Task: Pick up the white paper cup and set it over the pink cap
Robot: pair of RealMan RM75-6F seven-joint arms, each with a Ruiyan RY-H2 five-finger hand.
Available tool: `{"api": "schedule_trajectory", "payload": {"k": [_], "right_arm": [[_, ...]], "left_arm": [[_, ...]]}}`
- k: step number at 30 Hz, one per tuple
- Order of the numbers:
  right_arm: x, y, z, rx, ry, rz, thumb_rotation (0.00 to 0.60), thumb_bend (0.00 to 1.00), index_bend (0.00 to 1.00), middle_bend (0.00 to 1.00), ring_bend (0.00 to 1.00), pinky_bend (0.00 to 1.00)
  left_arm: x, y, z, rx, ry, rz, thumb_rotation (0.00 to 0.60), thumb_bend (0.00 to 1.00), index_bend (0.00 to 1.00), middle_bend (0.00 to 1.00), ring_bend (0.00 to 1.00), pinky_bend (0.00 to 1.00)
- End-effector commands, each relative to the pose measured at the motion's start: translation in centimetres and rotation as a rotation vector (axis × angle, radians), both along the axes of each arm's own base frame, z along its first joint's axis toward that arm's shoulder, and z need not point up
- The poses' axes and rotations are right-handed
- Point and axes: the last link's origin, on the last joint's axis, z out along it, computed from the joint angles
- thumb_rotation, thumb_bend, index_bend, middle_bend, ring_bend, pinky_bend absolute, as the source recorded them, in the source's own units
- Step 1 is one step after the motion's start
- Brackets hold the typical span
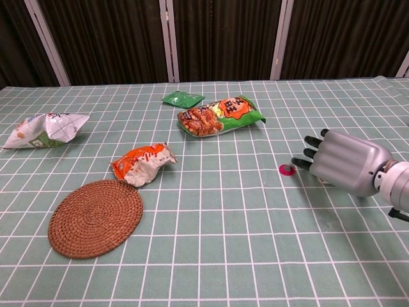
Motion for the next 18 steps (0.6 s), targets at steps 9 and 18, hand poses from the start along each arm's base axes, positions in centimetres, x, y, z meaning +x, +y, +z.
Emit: {"api": "schedule_trajectory", "payload": {"k": [9, 18], "right_arm": [[0.2, -0.2, 0.0, 0.003, -0.020, 0.074, 0.600, 0.10, 0.20, 0.38, 0.30, 0.55], [1.0, -0.7, 1.1, -0.012, -0.171, 0.082, 0.600, 0.11, 0.23, 0.42, 0.35, 0.58]], "left_arm": [[0.0, -0.1, 0.0, -0.001, -0.001, -0.001, 0.600, 0.00, 0.00, 0.00, 0.00, 0.00], [0.0, -0.1, 0.0, -0.002, -0.005, -0.001, 0.600, 0.00, 0.00, 0.00, 0.00, 0.00]]}}
